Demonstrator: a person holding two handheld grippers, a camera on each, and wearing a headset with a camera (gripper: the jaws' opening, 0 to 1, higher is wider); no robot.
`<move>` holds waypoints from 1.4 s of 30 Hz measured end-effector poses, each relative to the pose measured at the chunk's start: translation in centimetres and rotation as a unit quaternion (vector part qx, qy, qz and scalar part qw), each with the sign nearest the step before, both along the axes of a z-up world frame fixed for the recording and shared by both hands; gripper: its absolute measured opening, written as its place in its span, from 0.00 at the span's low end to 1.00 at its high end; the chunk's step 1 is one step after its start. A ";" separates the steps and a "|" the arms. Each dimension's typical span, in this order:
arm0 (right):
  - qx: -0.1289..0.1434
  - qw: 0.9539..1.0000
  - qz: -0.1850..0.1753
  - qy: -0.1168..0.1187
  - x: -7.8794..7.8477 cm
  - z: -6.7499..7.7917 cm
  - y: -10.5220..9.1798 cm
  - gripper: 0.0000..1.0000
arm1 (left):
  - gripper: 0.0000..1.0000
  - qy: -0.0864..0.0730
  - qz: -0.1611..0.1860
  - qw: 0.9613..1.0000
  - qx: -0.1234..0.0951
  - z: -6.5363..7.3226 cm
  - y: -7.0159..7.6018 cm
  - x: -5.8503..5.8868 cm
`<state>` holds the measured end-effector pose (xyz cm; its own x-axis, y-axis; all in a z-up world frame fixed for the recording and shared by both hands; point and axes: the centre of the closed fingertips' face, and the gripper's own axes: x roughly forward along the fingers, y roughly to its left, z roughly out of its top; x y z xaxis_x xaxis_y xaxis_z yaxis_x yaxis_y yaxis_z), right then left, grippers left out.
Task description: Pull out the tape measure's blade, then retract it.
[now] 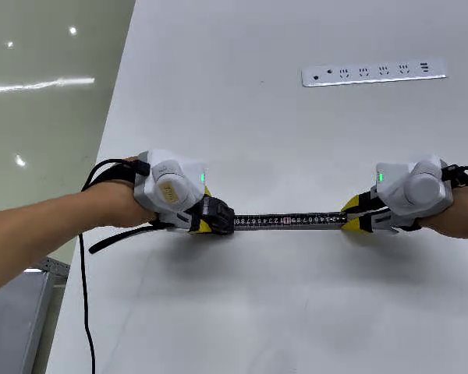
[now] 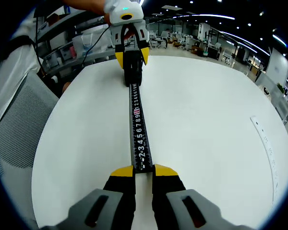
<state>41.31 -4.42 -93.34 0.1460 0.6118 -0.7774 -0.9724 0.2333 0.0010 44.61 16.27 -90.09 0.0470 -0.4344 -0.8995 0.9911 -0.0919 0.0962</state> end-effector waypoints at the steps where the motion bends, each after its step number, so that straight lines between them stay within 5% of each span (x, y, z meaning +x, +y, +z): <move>1: 0.000 1.000 0.000 0.000 0.0 0.0 -0.1 0.10 | 0.30 0.000 0.000 1.000 0.000 0.0 0.0 0.0; 22: -0.011 1.000 -0.007 0.005 -0.5 0.3 -3.3 0.10 | 0.30 0.000 -0.001 1.000 0.001 0.1 0.0 -0.1; 42: -0.009 1.000 -0.010 0.011 -0.6 0.4 -3.7 0.11 | 0.30 -0.003 -0.002 1.000 -0.002 0.2 -0.1 -0.2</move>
